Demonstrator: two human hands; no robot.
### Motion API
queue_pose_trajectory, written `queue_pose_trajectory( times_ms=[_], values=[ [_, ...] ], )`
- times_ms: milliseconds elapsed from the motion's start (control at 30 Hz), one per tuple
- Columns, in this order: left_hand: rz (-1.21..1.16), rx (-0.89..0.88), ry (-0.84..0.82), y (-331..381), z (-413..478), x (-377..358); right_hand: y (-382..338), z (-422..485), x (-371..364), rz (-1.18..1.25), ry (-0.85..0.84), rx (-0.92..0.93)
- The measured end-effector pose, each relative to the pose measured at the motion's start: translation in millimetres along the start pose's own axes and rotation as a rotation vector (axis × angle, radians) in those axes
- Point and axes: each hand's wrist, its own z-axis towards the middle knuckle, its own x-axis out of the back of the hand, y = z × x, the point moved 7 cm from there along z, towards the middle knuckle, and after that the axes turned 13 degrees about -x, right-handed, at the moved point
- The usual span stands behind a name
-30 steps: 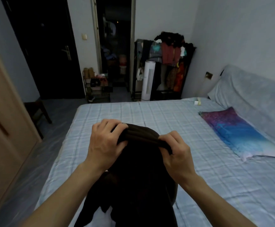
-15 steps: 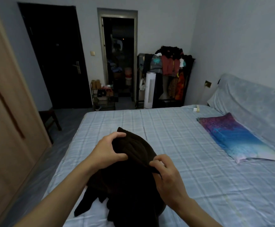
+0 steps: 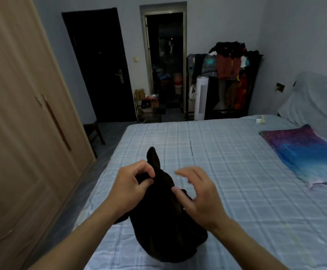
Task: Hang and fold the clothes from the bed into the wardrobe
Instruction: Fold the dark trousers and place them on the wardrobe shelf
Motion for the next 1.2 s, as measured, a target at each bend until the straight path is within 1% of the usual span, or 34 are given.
queue_pose_trajectory(
  times_ms=[33,100,133,167,300,367,433,500,567,667,733,800,867,967,1100,1200],
  values=[
    [0.013,-0.018,0.014,6.8,-3.1,4.8,-6.9,9.5,0.0,-0.077,-0.048,0.022],
    [0.038,-0.065,0.021,18.7,-9.5,14.4,-19.1,22.1,-12.4,-0.288,-0.24,0.081],
    [0.048,-0.095,0.005,24.3,-13.5,18.3,-26.1,25.5,-19.0,-0.374,-0.315,0.124],
    [0.06,-0.13,-0.023,29.5,-18.2,21.2,-34.2,27.9,-24.2,-0.434,-0.355,0.175],
    [0.152,-0.251,-0.139,44.2,-44.0,30.9,-68.2,28.8,-52.3,-0.596,-0.512,0.385],
    [0.17,-0.3,-0.155,47.2,-59.6,37.1,-80.4,23.5,-69.8,-0.665,-0.608,0.483],
    [0.18,-0.317,-0.143,46.9,-76.1,44.5,-89.1,16.1,-82.7,-0.699,-0.67,0.516],
    [0.197,-0.298,-0.111,43.8,-91.6,53.2,-94.6,9.7,-89.6,-0.738,-0.642,0.496],
    [0.21,-0.268,-0.087,39.7,-105.1,59.1,-98.3,2.1,-93.0,-0.751,-0.575,0.439],
    [0.21,-0.223,-0.035,32.8,-120.8,65.7,-105.4,-11.0,-91.3,-0.622,-0.478,0.271],
    [0.166,-0.164,0.007,26.1,-128.8,69.9,-110.0,-20.4,-86.8,-0.529,-0.397,0.196],
    [0.101,-0.124,0.015,20.7,-134.9,72.0,-113.3,-27.9,-80.5,-0.458,-0.302,0.133],
    [0.12,-0.136,-0.01,20.9,-137.6,71.7,-115.6,-32.3,-72.4,-0.412,-0.212,0.063],
    [0.252,-0.182,-0.072,23.1,-141.3,66.5,-116.9,-30.4,-52.7,-0.355,-0.086,-0.051],
    [0.375,-0.041,-0.209,15.0,-155.3,50.9,-121.4,-23.7,-24.0,-0.345,0.053,-0.117],
    [0.442,0.003,-0.202,14.8,-157.6,51.4,-127.9,-25.3,-15.3,-0.364,0.063,-0.107]
  ],
)
